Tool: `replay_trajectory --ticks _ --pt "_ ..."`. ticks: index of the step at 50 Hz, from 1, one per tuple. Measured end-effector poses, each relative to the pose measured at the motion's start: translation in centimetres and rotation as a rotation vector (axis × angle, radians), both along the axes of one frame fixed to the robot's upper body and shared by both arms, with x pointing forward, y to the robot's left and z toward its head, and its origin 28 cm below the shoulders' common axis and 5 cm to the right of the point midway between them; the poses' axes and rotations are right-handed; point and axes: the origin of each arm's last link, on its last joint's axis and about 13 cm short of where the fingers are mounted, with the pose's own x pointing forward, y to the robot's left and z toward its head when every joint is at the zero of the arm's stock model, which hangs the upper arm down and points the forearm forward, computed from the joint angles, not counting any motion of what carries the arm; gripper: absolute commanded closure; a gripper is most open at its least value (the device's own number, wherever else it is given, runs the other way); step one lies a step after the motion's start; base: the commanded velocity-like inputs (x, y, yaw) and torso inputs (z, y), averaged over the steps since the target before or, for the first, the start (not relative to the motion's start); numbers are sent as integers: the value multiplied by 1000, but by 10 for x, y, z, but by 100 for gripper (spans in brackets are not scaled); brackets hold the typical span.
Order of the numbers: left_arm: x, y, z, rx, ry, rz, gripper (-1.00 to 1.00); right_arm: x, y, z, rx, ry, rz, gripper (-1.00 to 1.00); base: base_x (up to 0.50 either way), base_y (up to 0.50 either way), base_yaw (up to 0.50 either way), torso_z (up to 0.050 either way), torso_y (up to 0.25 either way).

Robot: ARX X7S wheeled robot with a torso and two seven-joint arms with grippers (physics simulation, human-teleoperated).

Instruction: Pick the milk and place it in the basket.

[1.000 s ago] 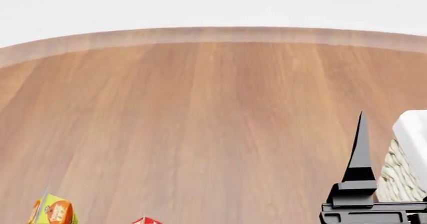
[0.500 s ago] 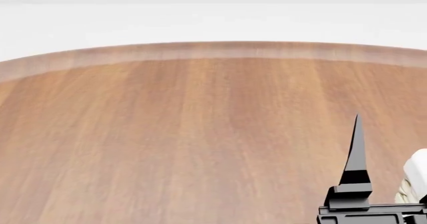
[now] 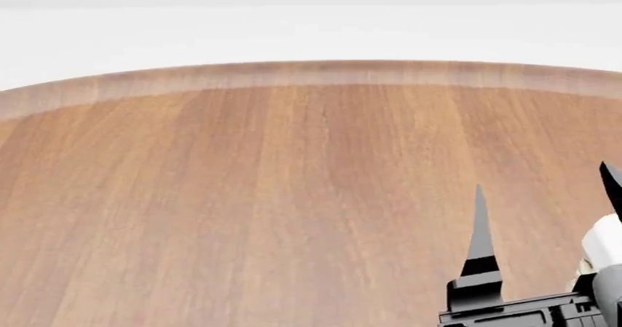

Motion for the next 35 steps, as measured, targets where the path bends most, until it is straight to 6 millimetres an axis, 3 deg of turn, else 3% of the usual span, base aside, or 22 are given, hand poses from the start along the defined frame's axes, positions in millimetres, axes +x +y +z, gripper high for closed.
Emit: replay_trajectory --ticks 17,35 --pt "0 0 0 3 0 0 -100 18 -8 -3 -163 108 190 -100 0 0 0 0 0" --pt "0 0 1 6 -2 -2 -100 32 -2 -17 -288 268 488 -100 0 0 0 0 0"
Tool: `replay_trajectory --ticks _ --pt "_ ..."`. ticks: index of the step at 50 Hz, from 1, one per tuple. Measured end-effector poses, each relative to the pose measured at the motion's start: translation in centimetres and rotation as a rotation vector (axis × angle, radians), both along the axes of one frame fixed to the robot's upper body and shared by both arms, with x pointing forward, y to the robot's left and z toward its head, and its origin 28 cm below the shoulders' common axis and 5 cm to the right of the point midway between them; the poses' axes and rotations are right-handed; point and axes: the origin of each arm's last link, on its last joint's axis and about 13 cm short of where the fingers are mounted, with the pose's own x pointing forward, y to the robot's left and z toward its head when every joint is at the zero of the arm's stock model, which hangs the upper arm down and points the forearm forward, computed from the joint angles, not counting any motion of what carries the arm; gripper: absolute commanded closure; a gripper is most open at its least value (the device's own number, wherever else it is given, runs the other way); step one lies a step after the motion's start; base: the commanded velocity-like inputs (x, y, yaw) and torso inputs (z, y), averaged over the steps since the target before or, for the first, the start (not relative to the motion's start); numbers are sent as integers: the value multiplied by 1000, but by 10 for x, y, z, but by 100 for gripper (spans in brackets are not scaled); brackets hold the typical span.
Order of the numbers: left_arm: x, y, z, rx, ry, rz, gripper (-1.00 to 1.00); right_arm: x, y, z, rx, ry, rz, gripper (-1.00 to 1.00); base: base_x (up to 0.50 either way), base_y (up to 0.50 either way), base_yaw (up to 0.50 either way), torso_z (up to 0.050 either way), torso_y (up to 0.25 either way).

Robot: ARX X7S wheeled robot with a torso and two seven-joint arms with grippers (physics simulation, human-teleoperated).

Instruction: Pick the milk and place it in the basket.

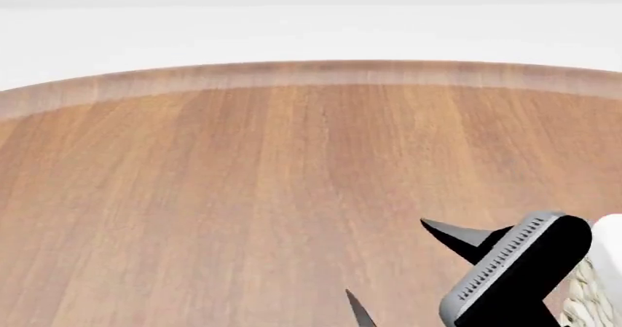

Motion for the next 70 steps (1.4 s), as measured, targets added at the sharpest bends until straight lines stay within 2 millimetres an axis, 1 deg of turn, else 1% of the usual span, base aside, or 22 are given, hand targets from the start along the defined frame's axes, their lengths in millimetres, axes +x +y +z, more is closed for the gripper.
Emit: replay_trajectory --ticks 14,31,45,61,70 --pt "0 0 0 2 -1 -2 -100 -1 8 -14 -82 130 199 -100 0 0 0 0 0" --pt "0 -1 0 3 -1 -4 -100 2 18 -32 -168 271 350 -100 0 0 0 0 0" --pt "-1 -1 1 4 -2 -4 -100 4 24 -46 -224 363 438 -100 0 0 0 0 0" --pt "-1 -1 1 4 -2 -4 -100 6 29 -53 -248 397 485 -100 0 0 0 0 0" --pt "0 -1 1 4 0 -6 -100 12 34 -57 -244 405 494 -100 0 0 0 0 0"
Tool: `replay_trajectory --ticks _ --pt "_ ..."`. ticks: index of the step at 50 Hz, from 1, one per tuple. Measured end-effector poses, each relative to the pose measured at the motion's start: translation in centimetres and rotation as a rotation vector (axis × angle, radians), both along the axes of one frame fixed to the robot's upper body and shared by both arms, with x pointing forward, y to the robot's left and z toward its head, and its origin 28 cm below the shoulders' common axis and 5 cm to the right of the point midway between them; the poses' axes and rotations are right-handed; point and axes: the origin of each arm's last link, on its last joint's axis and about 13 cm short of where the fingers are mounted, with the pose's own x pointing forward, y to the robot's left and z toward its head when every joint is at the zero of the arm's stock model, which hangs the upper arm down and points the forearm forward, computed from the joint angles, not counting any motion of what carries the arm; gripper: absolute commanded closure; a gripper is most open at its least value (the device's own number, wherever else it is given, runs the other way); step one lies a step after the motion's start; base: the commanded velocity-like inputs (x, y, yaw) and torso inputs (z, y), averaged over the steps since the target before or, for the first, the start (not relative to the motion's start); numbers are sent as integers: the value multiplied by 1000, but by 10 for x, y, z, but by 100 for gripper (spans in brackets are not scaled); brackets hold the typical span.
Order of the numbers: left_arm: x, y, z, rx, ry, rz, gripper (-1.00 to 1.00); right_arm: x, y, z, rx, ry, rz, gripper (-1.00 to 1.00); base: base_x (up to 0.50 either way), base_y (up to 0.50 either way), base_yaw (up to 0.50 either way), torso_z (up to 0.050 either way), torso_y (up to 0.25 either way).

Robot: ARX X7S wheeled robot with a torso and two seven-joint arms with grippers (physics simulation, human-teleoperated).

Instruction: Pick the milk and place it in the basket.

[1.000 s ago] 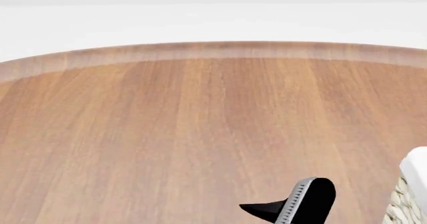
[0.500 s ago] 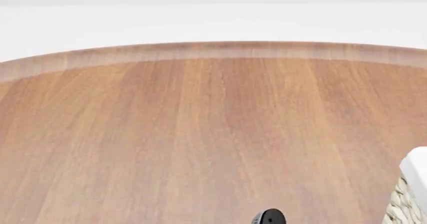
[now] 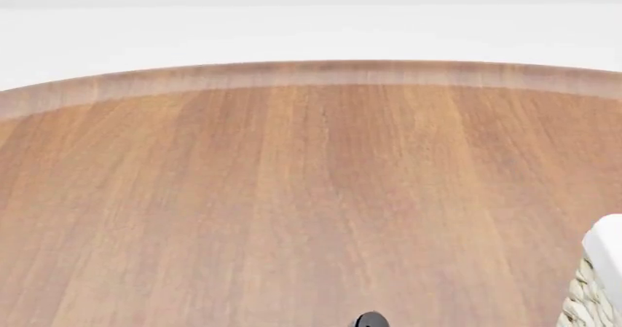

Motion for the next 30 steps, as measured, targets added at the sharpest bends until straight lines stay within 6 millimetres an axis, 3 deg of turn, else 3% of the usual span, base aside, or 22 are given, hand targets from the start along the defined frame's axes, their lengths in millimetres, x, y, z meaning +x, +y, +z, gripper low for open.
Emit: replay_trajectory --ticks 30 --pt "0 0 -1 0 3 -1 -100 29 28 -11 5 17 61 -100 0 0 0 0 0"
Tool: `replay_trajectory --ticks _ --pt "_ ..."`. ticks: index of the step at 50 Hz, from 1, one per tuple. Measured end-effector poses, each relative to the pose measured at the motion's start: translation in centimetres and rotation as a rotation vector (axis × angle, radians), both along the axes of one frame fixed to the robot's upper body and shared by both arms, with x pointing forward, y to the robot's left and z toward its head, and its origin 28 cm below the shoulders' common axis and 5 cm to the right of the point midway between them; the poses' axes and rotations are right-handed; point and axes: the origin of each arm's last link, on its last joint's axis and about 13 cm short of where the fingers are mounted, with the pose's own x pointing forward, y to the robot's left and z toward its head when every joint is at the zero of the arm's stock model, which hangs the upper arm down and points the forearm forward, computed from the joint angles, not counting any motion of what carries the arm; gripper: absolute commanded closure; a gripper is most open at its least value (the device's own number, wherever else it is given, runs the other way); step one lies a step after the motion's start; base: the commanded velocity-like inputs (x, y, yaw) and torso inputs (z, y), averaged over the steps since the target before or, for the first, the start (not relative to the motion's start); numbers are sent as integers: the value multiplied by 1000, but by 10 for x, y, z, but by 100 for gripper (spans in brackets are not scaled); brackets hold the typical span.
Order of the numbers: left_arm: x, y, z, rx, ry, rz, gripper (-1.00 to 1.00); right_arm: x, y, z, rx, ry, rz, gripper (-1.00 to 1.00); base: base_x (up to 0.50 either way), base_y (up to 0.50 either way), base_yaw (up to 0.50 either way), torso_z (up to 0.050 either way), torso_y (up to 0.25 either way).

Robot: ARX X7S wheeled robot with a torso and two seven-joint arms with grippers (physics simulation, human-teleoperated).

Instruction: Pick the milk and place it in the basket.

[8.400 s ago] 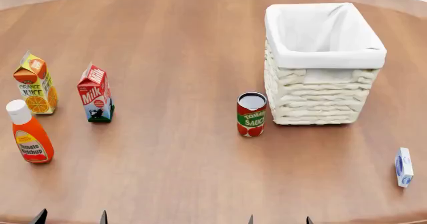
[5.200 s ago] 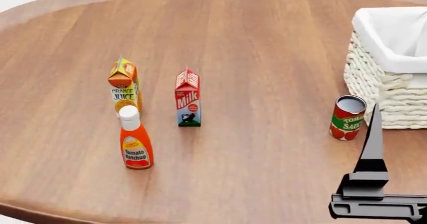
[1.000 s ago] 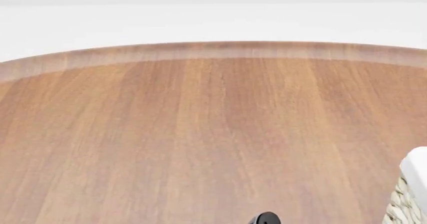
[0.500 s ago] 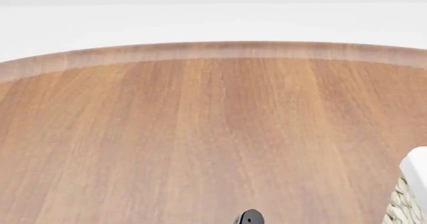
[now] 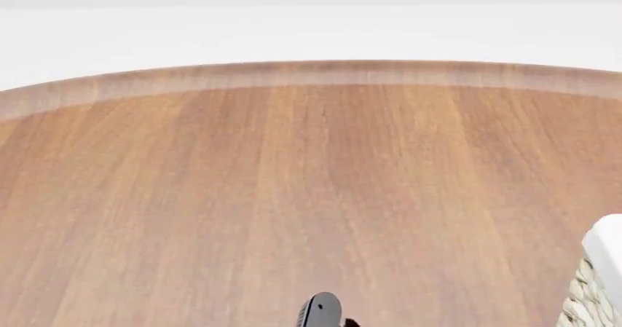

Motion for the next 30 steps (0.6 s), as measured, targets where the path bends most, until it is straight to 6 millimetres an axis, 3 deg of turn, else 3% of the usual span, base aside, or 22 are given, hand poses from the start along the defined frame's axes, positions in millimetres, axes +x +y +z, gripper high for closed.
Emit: replay_trajectory --ticks 30 --pt "2 -1 0 1 0 -5 -100 20 25 -19 13 21 12 -100 0 0 0 0 0"
